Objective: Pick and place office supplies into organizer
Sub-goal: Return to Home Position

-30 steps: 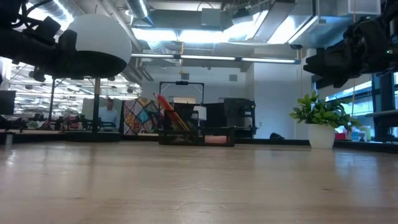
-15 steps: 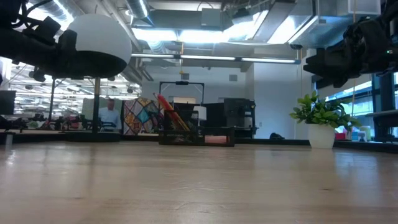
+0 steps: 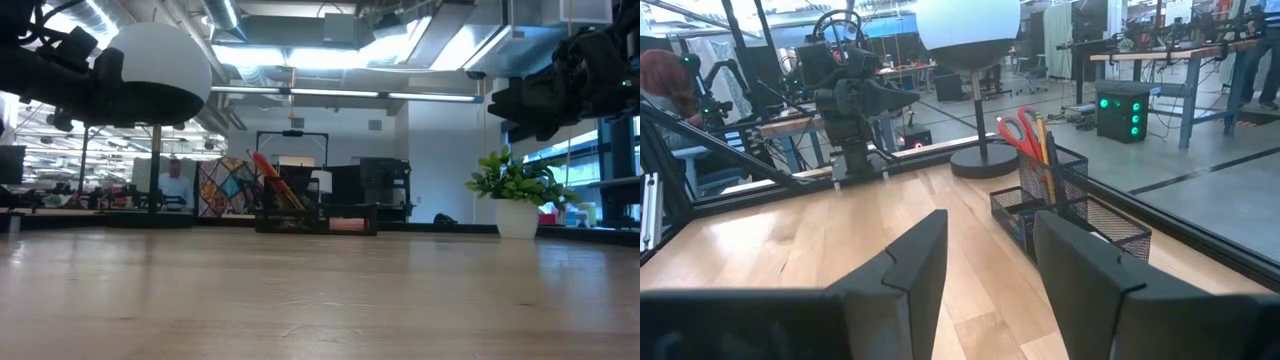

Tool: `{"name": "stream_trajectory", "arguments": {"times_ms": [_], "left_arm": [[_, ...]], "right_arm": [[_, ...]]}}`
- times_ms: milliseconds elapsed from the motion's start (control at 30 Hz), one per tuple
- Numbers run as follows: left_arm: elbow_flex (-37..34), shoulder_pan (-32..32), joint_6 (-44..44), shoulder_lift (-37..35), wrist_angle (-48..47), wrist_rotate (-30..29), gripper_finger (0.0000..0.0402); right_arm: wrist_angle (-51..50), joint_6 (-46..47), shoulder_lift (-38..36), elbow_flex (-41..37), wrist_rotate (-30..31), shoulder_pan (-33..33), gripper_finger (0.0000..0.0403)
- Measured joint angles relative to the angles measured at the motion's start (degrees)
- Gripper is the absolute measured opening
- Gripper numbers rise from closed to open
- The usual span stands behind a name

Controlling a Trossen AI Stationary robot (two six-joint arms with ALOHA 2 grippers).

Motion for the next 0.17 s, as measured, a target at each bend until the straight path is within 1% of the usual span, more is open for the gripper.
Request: {"name": "stream_trajectory", "arguments": {"times_ms": [167], "left_arm": [[0.0, 0.0, 0.0, 0.0, 0.0, 0.01, 0.0159]], "right_arm": [[-0.01, -0.01, 0.01, 0.01, 0.0, 0.01, 0.0155]]}}
